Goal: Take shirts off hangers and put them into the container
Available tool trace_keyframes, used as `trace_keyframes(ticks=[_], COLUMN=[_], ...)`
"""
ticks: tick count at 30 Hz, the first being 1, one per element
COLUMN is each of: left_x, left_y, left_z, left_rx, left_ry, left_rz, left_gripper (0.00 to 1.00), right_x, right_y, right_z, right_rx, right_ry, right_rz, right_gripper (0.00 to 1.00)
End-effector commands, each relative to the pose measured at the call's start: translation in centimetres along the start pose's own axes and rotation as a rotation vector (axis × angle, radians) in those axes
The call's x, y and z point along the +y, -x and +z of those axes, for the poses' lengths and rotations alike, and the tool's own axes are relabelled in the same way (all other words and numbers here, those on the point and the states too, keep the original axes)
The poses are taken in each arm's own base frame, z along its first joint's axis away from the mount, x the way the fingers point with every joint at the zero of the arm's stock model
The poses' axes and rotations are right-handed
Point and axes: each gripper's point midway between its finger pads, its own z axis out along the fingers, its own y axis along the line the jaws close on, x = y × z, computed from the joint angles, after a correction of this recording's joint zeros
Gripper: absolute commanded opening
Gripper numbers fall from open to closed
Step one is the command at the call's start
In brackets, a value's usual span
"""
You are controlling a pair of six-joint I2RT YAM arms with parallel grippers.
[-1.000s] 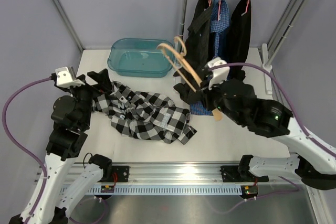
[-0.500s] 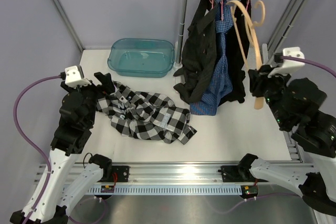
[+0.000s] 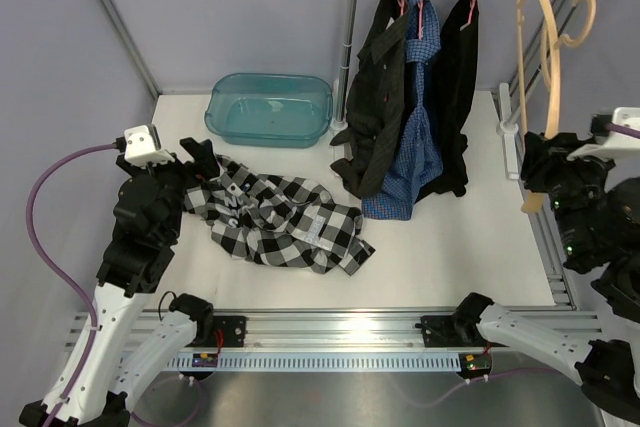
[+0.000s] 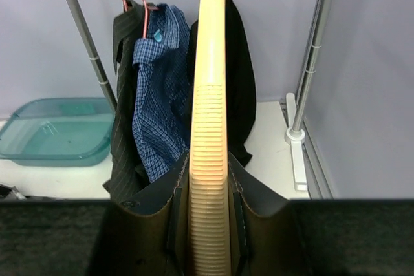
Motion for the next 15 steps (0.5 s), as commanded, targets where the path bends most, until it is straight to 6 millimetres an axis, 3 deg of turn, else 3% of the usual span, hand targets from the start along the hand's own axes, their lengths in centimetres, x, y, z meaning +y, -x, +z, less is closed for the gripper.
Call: trace_keyframes(ticks=[1,5,9,10,11,13,15], left_x=[-0.2,-0.3,-0.2,-0.3,-0.2,-0.2,-0.2], left_y=[0.9,0.9,0.9,0.9,0.8,0.8,0.7], left_z=[0.1,0.1,0.1,0.1,0.1,0.0,0.1], left_rx=[-0.032,-0.031,-0.032,-0.031,-0.029,-0.030,-0.028], left_ry=[-0.009,-0.012,-0.009,-0.012,-0.008,-0.009,-0.006], left_rz=[-0.016,-0.016,-0.016,-0.014,-0.013,-0.015,-0.011], left_gripper=[0.99,0.99,0.99,0.99,0.99,0.99,0.99], right_x=[1.3,2.1,2.4,1.3,1.8,0.9,1.2], right_y=[-0.8,-2.0,-4.7,-4.9,-6.0,-6.3,-7.1], right_z=[2.1,3.7,6.3,6.9,7.6,8.6,9.8], right_rx=[0.025,0.053,0.116,0.118,0.141,0.137,0.154], right_ry=[-0.046,-0.078,-0.092,-0.132,-0.104,-0.130,-0.101], right_rz=[-0.064,-0.098,-0.097,-0.089,-0.093,-0.083,-0.079], right_gripper=[0.00,0.00,0.00,0.00,0.00,0.00,0.00])
